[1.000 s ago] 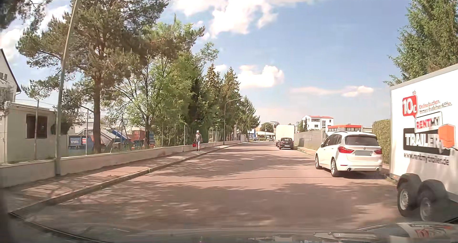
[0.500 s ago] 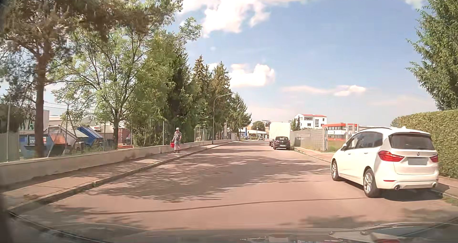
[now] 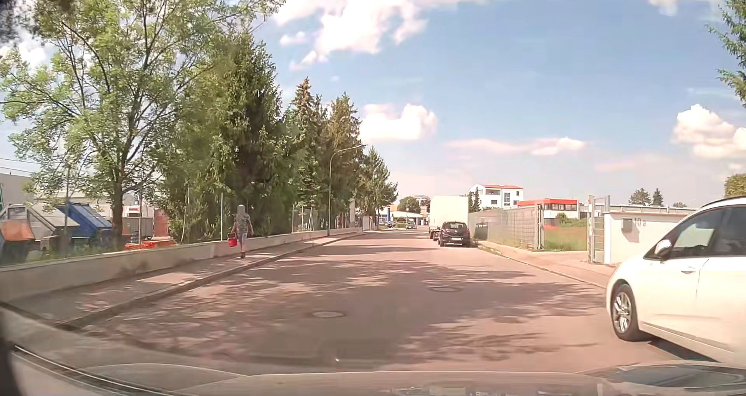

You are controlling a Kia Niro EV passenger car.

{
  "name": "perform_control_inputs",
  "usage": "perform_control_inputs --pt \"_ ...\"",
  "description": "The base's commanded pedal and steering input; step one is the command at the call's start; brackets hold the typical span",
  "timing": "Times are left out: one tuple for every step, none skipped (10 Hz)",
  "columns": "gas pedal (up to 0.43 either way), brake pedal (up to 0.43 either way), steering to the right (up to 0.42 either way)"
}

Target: Follow the waypoints while adhering to traffic rules and regulations

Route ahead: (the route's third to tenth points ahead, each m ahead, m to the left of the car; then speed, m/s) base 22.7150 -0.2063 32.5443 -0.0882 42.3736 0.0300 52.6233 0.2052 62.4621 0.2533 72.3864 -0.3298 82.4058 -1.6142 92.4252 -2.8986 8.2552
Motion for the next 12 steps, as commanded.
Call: perform_control_inputs --pt "0.11 0.018 0.007" --pt "0.11 0.018 0.007" --pt "0.11 0.018 0.006" --pt "0.11 0.018 0.006" --pt "0.11 0.018 0.006" --pt "0.11 0.018 0.005" --pt "0.11 0.018 0.005" --pt "0.11 0.018 0.005" --pt "0.11 0.018 0.005" --pt "0.11 0.018 -0.001" --pt "0.11 0.018 0.0" --pt "0.11 0.018 0.003"
